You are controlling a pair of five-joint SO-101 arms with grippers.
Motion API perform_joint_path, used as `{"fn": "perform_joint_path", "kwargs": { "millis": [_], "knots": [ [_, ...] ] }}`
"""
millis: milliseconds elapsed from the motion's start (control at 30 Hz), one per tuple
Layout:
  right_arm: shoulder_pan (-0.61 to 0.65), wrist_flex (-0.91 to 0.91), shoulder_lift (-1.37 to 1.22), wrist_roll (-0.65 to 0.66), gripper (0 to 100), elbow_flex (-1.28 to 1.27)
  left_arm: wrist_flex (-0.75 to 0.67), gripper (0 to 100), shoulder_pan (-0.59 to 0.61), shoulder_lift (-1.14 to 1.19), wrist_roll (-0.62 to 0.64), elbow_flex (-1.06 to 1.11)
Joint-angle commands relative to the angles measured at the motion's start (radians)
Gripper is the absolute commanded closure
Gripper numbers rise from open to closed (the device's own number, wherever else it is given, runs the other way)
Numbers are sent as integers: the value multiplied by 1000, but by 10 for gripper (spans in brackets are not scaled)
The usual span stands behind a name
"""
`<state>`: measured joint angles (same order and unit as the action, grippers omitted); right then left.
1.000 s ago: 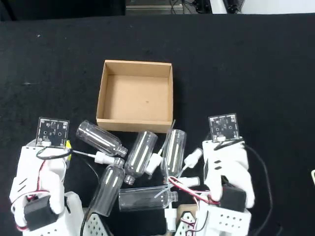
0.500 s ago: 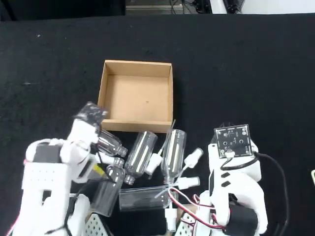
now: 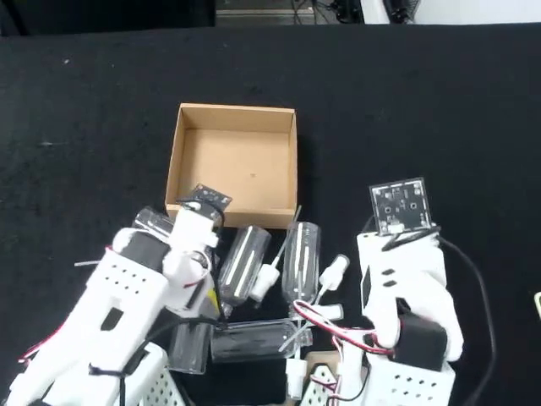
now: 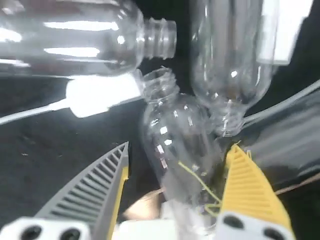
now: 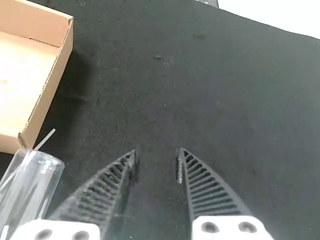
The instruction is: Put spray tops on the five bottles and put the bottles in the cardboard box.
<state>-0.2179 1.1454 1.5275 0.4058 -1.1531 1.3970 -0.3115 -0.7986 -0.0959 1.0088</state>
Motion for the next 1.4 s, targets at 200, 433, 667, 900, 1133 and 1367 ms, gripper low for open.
{"fn": "perform_joint_path", "kwargs": {
  "millis": [200, 433, 667, 900, 1133, 1367],
  "knots": [
    [-8, -32, -22, 8, 878, 48, -100, 716, -24, 5, 167, 71],
    [-8, -34, -22, 8, 878, 54, -212, 716, -16, -3, 133, 191],
    [-8, -34, -22, 8, 878, 54, -210, 719, -21, -6, 115, 193],
    [-8, -34, -22, 8, 878, 54, -216, 948, -21, -6, 110, 185],
    [-9, -66, -22, 5, 878, 47, -172, 953, -15, -6, 106, 51],
    [-12, -60, -22, 8, 878, 47, 121, 956, -10, -6, -41, -216]
  ]
}}
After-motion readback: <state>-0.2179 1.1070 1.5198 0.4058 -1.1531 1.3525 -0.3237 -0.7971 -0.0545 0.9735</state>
